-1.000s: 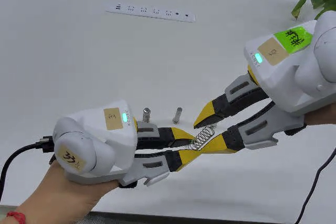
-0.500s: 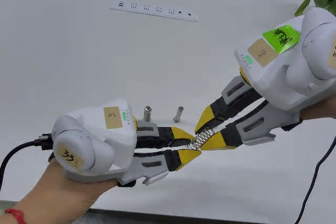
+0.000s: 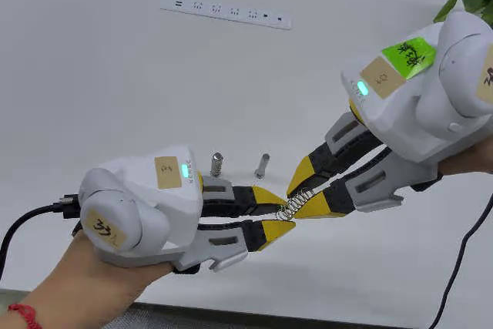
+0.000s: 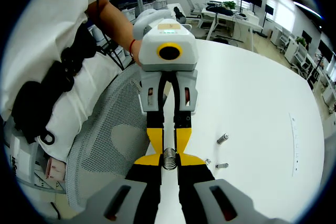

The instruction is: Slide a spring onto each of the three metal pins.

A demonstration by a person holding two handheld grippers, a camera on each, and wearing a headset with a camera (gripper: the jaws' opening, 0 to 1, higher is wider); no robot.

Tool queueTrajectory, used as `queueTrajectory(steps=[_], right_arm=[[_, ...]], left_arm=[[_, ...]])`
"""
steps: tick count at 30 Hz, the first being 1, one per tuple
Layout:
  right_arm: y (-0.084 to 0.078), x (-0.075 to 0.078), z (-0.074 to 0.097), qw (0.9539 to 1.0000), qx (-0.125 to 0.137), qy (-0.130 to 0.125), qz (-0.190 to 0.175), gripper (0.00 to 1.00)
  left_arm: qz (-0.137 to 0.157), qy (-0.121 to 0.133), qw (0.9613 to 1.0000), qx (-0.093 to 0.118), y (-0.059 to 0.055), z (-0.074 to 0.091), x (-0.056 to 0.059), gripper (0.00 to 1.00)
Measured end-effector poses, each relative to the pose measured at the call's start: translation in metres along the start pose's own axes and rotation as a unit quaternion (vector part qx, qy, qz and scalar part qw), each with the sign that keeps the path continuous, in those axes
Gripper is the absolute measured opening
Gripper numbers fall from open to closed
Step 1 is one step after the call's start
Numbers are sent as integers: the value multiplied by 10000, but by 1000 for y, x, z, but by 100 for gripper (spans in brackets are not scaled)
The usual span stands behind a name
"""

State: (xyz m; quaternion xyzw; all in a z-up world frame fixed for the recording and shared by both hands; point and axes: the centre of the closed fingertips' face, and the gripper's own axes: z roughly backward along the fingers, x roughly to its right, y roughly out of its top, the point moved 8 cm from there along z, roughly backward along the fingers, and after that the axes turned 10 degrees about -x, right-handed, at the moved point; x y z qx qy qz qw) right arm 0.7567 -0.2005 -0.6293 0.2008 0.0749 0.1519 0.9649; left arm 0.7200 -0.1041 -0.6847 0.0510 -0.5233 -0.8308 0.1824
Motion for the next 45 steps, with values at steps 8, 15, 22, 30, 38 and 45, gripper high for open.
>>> queueTrajectory(steps=[8,15,22,30,38,45], right_arm=[[1,-1,-2,10000,3,-7,-33,12],[4,-2,-3,10000,37,-22,-66,12],[5,-2,-3,10000,41,-33,-66,12],[5,2,2,9998,31,-173,-138,12],[-1,14,11,9987,2,-403,-312,12],[-5,29,16,9972,-96,-611,-425,12]], left_arm=[[26,-8,10000,-20,0,0,2,11],[73,4,10000,-1,-1,2,2,11],[123,54,9999,-4,-5,7,0,15],[123,166,9997,-107,-12,15,-4,18],[142,317,9992,-172,-20,26,-10,23],[25,459,9985,-302,-28,35,-17,31]])
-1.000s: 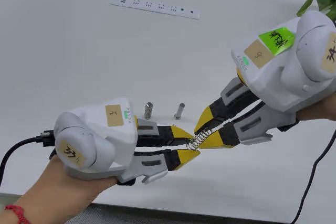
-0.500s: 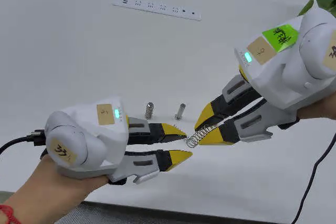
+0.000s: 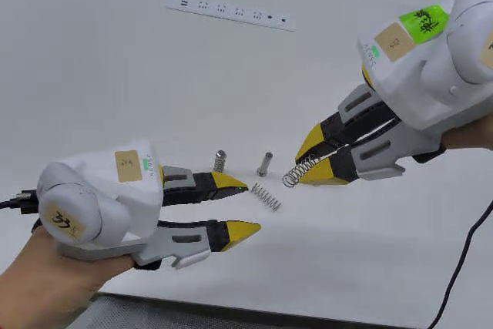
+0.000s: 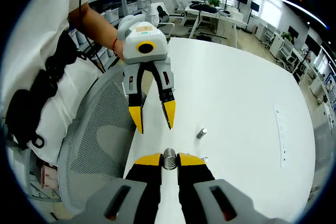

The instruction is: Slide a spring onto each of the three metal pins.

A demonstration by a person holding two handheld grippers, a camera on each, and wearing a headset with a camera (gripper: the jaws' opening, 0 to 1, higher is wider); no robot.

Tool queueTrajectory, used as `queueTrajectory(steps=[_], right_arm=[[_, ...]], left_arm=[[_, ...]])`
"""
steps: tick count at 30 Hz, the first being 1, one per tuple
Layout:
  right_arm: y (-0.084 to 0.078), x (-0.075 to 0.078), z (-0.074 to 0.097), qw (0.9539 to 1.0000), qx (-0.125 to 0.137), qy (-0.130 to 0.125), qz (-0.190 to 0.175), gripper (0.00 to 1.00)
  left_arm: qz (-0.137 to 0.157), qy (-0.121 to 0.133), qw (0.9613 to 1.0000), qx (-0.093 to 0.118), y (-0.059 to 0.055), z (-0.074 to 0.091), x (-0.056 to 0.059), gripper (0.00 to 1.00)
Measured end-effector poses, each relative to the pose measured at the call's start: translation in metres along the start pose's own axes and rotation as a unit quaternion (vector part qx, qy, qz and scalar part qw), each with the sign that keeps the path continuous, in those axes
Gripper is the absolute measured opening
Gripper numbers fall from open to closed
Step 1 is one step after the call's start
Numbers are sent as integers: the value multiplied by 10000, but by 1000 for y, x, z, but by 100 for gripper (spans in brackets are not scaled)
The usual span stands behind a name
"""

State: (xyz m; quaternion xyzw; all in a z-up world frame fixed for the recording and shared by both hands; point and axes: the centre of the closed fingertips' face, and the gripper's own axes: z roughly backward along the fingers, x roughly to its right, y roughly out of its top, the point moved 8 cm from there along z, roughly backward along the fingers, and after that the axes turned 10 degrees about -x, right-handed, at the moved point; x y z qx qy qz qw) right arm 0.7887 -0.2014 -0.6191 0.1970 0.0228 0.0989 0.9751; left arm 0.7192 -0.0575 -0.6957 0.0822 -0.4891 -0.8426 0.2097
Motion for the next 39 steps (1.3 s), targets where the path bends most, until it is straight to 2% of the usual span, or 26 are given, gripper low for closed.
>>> queueTrajectory(steps=[8,19,26,39], right_arm=[[-2,19,-8,9995,-230,-193,-87,12],[-9,46,-29,9972,-585,-447,-130,12],[-12,61,-40,9965,-658,-444,-256,12],[-16,71,-64,9956,-816,-296,-352,12]], left_arm=[[21,152,9998,-117,-11,9,-9,37],[188,363,9991,-139,-22,19,-24,49],[291,365,9989,-77,-27,20,-30,56],[270,418,9988,-10,-33,20,-34,75]])
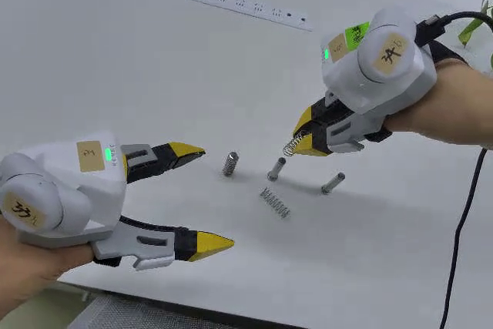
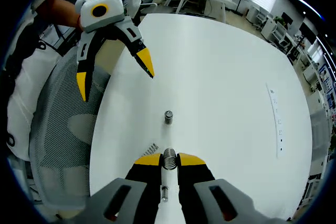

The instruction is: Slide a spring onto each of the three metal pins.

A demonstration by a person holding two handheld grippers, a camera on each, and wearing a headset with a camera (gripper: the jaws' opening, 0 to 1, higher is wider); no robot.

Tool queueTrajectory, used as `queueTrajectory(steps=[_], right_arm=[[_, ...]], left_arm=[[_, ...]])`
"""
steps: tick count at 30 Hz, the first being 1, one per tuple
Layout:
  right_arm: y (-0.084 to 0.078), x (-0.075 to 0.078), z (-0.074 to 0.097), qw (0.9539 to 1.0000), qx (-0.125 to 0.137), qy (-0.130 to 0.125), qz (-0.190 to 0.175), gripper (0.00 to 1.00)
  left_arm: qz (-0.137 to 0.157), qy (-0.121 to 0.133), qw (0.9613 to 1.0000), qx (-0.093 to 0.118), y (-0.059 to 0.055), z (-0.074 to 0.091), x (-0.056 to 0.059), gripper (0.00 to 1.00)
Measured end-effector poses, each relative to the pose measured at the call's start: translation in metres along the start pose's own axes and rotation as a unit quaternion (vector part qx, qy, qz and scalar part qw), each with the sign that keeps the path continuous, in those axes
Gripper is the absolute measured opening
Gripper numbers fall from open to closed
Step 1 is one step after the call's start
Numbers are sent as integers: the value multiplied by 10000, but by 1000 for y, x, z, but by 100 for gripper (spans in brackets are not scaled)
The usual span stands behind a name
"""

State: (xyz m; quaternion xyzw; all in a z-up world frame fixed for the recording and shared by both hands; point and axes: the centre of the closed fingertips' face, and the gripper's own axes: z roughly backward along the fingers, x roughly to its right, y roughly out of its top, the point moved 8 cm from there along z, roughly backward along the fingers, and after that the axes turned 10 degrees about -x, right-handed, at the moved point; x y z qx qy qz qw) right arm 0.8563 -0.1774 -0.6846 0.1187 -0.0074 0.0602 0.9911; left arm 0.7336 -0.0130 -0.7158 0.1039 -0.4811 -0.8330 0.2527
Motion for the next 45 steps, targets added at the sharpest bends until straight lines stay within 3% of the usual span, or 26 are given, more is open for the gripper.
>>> queueTrajectory(steps=[12,45], right_arm=[[-3,3,-14,9999,-125,115,-32,12],[-5,5,-37,9994,-255,249,0,12]], left_arm=[[125,63,9999,38,-5,1,-4,84],[218,20,9997,98,-5,-2,-4,83]])
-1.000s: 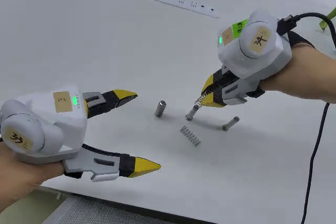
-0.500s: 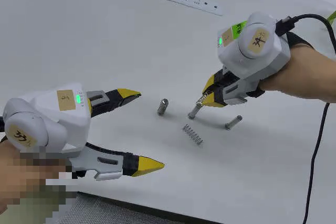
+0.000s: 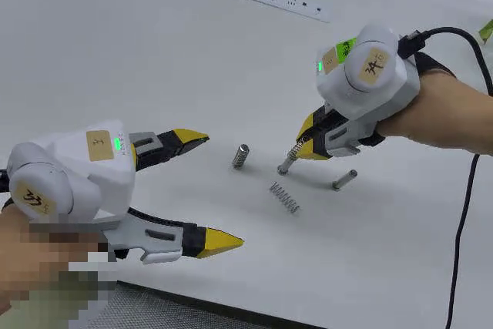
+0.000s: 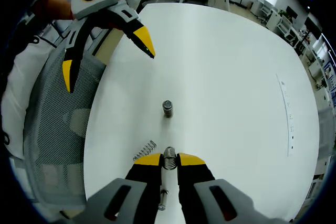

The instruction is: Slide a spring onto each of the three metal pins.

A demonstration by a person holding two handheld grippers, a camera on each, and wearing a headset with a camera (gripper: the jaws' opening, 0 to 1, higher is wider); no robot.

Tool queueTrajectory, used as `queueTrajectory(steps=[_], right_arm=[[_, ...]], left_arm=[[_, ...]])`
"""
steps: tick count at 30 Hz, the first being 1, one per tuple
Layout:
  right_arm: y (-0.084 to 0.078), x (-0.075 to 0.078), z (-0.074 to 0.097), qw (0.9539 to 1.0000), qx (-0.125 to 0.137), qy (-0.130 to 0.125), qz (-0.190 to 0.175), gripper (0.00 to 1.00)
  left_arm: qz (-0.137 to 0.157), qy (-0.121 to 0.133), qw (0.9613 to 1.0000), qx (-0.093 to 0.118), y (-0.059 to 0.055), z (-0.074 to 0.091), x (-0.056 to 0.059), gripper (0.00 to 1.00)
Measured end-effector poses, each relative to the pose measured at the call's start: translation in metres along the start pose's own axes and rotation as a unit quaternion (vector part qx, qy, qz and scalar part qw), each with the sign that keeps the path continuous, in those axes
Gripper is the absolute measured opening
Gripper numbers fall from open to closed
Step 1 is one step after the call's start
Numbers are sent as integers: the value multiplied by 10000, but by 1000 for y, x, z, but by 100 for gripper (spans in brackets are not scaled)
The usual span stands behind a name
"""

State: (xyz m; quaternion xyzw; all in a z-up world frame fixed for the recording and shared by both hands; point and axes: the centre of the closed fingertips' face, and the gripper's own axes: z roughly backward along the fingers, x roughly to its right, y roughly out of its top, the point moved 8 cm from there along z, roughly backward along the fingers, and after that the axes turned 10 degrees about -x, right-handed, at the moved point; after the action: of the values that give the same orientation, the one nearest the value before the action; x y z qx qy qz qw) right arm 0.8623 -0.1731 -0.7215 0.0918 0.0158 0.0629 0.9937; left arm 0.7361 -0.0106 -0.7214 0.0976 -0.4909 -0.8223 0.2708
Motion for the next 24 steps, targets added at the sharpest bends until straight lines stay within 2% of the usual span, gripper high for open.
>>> queueTrajectory(steps=[24], right_arm=[[-2,2,-35,9999,-109,15,3,12]], left_arm=[[18,1,10000,-14,-4,2,-3,82]])
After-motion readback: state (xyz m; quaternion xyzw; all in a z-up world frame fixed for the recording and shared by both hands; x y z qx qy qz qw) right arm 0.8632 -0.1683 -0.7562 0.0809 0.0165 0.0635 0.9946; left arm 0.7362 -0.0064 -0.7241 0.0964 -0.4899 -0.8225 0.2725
